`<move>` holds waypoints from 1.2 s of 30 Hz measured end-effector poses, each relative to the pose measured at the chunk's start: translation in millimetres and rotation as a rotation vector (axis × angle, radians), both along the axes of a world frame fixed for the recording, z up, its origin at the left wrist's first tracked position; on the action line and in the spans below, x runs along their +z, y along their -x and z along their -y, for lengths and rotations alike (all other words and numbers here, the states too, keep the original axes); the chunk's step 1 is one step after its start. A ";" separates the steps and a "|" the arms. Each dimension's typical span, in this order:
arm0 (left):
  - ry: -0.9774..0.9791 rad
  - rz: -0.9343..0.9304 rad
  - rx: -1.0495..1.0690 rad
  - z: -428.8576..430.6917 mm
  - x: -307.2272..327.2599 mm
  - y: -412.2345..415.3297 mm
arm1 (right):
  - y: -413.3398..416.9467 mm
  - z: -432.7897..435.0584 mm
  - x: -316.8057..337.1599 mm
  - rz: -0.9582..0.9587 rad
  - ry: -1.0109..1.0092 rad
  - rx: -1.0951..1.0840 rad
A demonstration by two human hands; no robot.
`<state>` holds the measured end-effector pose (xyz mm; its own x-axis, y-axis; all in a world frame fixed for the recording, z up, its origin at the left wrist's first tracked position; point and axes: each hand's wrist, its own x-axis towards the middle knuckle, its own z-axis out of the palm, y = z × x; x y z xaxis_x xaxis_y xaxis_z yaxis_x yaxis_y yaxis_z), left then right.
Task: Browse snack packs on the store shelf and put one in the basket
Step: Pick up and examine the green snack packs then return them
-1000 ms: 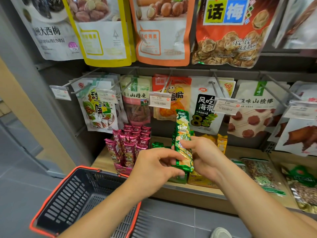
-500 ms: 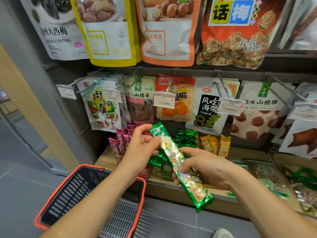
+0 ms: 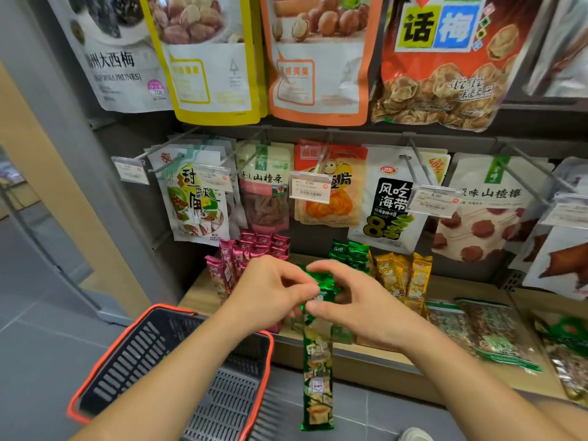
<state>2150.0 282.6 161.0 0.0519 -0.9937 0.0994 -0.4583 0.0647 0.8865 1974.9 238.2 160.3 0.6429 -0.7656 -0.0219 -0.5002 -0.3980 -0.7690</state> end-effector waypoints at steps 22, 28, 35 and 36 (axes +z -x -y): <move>0.026 0.707 -0.010 76.4 -61.8 -32.7 | 2.4 31.7 22.2 0.393 0.867 -0.445; -0.104 0.781 -0.083 93.3 -87.5 -33.6 | -23.8 60.7 -5.4 0.219 0.773 -0.366; -0.204 0.912 -0.176 102.1 -102.2 -38.5 | -49.5 107.7 -46.7 -0.133 0.565 -0.369; -0.198 0.922 -0.182 103.1 -102.2 -37.6 | -54.0 113.9 -51.6 -0.202 0.537 -0.369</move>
<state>2187.6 179.6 58.9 -0.1199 -0.9819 -0.1463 -0.9785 0.0920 0.1848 2028.9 124.3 108.7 0.3612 -0.8721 0.3302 -0.7894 -0.4744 -0.3895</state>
